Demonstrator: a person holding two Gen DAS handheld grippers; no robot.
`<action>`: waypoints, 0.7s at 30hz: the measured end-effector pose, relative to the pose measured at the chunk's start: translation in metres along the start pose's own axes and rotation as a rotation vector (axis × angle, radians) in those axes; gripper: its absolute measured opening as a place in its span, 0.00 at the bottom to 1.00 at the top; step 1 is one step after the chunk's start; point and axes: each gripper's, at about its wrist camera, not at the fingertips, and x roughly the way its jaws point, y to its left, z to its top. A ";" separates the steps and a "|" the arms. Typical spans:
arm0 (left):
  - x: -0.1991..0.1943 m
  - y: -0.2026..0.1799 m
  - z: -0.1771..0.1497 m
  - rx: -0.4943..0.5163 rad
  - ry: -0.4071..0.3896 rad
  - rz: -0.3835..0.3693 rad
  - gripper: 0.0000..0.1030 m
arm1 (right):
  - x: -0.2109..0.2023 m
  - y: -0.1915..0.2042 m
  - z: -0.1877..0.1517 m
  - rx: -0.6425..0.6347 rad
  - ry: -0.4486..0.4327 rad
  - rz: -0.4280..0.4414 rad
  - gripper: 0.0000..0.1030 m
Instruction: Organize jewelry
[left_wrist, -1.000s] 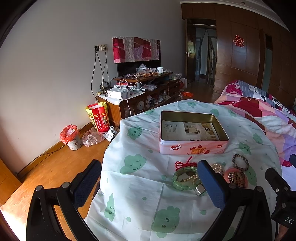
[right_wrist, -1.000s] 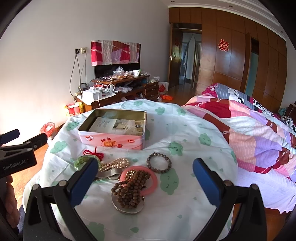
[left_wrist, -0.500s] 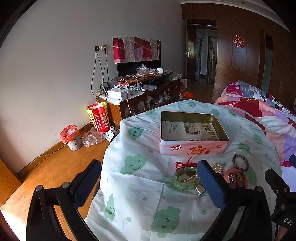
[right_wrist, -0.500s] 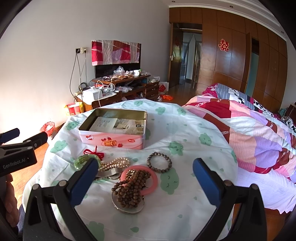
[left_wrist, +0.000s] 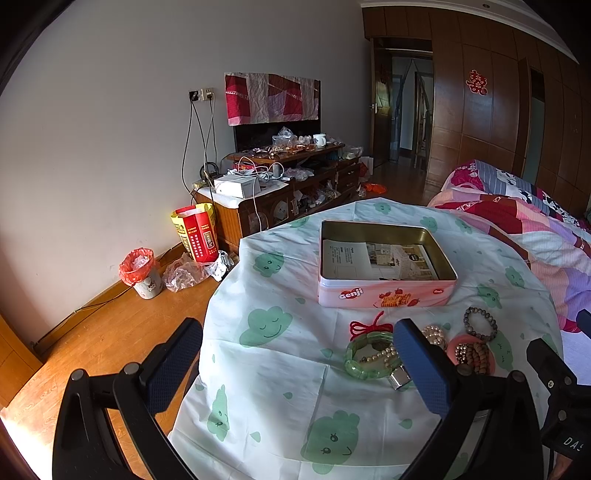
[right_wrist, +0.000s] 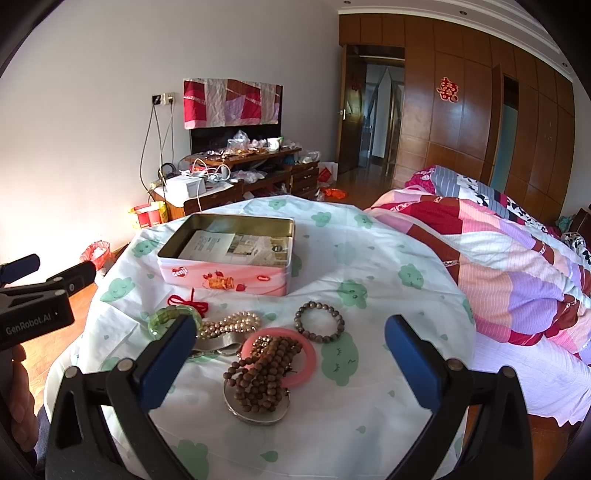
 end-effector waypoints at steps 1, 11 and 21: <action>0.000 0.000 0.000 0.000 0.000 -0.001 0.99 | 0.000 0.000 0.000 0.000 0.000 0.001 1.00; 0.000 0.000 0.000 0.000 0.000 -0.001 0.99 | 0.000 0.000 0.000 -0.002 0.001 0.001 1.00; 0.002 0.000 -0.001 -0.003 0.004 0.001 0.99 | 0.000 0.001 0.001 -0.002 0.002 -0.001 1.00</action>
